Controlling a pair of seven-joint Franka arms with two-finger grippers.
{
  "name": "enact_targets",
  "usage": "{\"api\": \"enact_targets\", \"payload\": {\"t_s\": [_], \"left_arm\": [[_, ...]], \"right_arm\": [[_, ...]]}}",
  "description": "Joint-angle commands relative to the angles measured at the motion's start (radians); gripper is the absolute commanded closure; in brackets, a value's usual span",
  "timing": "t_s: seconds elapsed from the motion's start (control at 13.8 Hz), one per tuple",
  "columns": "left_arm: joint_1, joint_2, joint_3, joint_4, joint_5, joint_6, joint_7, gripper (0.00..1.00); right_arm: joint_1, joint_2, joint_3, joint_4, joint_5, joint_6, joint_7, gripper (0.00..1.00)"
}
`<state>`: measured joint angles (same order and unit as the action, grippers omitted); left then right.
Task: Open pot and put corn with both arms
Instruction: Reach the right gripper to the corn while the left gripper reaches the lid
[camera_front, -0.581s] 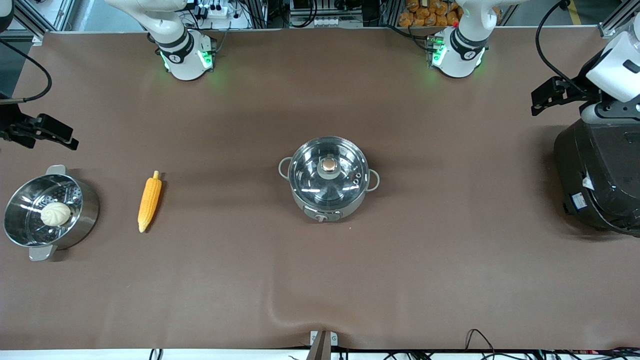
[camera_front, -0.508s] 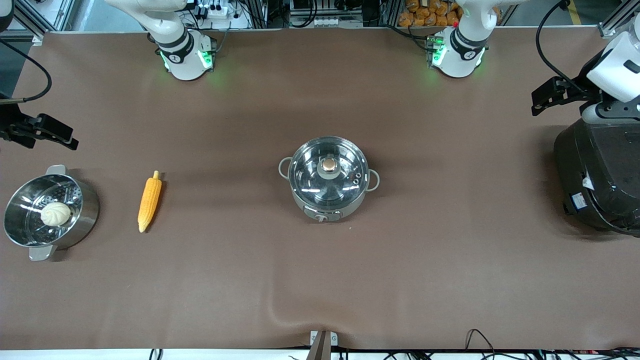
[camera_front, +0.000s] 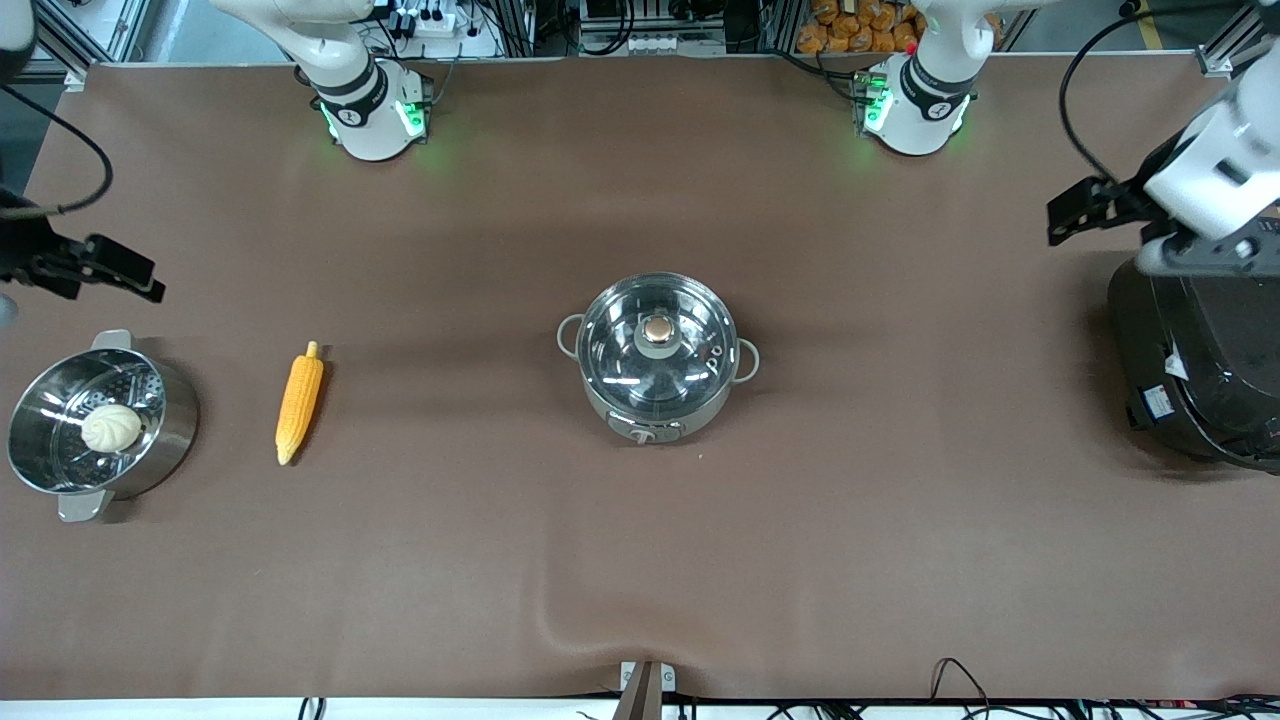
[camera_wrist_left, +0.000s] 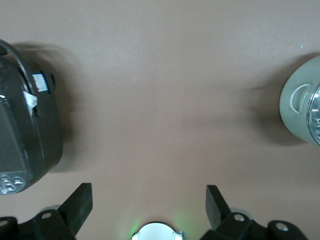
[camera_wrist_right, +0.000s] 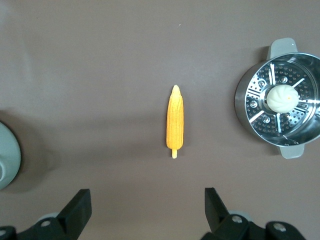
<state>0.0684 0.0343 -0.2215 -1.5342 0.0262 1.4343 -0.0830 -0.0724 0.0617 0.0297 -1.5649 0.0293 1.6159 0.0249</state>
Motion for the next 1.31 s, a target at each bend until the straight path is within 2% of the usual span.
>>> {"api": "enact_targets", "payload": {"t_s": [0.0,0.22,0.36,0.51,0.73,0.87,1.09,1.23], "left_arm": [[-0.065,0.052,-0.022,0.048,0.026,-0.020,-0.038,0.00],[-0.114,0.071,-0.024,0.046,-0.043,0.020,-0.153,0.00],[-0.185,0.104,-0.025,0.046,-0.060,0.041,-0.317,0.00],[-0.261,0.136,-0.024,0.048,-0.060,0.076,-0.479,0.00],[-0.350,0.183,-0.024,0.048,-0.058,0.145,-0.633,0.00],[-0.410,0.231,-0.024,0.049,-0.058,0.208,-0.757,0.00],[-0.482,0.306,-0.024,0.069,-0.057,0.297,-0.927,0.00],[-0.516,0.352,-0.022,0.091,-0.054,0.325,-0.975,0.00]], "right_arm": [[-0.020,0.001,0.013,-0.119,0.006,0.155,-0.006,0.00],[-0.036,0.006,0.012,-0.286,0.006,0.327,-0.010,0.00],[-0.079,0.004,0.012,-0.432,0.008,0.474,-0.058,0.00],[-0.099,0.032,0.012,-0.526,0.008,0.574,-0.066,0.00],[-0.070,0.113,0.012,-0.564,0.006,0.665,-0.079,0.00],[-0.043,0.183,0.012,-0.615,0.003,0.809,-0.082,0.00],[-0.056,0.257,0.012,-0.618,-0.080,0.889,-0.117,0.00],[-0.059,0.303,0.012,-0.633,-0.078,0.956,-0.109,0.00]]}}
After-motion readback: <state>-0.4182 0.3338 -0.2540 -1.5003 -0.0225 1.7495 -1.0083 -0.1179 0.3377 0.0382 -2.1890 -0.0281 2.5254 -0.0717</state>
